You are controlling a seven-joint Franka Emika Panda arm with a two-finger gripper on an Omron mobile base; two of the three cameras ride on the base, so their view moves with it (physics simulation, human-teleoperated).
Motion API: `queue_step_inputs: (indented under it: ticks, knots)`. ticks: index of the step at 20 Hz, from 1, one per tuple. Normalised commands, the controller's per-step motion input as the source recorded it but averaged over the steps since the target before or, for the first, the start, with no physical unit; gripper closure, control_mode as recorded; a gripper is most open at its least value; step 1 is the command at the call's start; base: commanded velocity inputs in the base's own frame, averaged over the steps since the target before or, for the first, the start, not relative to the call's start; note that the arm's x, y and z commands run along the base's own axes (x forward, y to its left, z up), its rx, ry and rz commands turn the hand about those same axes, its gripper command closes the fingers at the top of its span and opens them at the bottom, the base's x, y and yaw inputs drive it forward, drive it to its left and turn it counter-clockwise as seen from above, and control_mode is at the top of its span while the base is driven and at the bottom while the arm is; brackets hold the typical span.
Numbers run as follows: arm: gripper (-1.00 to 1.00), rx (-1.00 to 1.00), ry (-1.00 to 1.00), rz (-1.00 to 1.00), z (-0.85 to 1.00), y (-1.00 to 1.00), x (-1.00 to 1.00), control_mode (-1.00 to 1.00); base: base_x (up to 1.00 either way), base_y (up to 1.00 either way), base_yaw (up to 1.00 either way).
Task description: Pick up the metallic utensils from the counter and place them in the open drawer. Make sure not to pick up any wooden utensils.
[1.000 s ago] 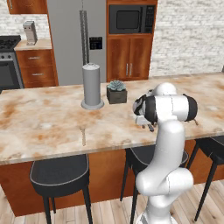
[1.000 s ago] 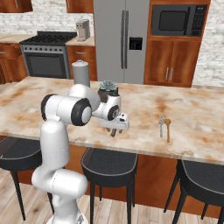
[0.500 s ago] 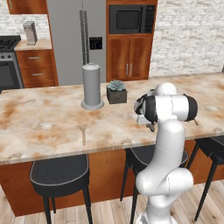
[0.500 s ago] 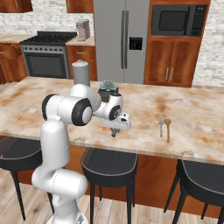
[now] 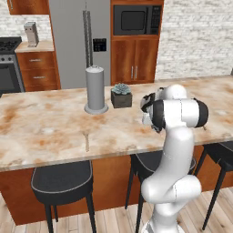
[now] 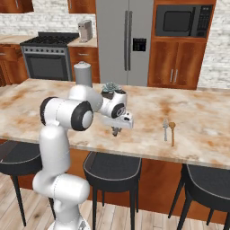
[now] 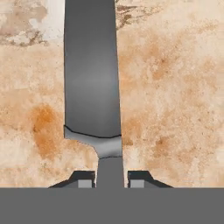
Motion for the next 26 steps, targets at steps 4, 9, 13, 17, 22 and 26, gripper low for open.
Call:
queue_step_inputs:
  ticks: [4,9,13,17,22,26]
  knots:
    - [1.0,0.03,0.0,0.04,1.0,0.55,-0.35,-1.0,0.0,0.0,0.0]
    - [1.0,0.0,0.0,0.04,1.0,0.86,-0.36,-1.0,0.0,0.0,0.0]
    - [1.0,0.0,0.0,0.05,1.0,0.78,-0.64,-1.0,0.0,0.0,0.0]
    - [1.0,0.0,0.01,0.07,0.97,0.67,-0.61,-1.0,0.0,0.0,0.0]
    - [1.0,-0.01,0.0,0.04,0.44,0.14,-0.76,-1.0,0.0,0.0,0.0]
    - [1.0,-0.08,-0.13,0.0,0.0,0.0,-0.69,-1.0,0.0,0.0,0.0]
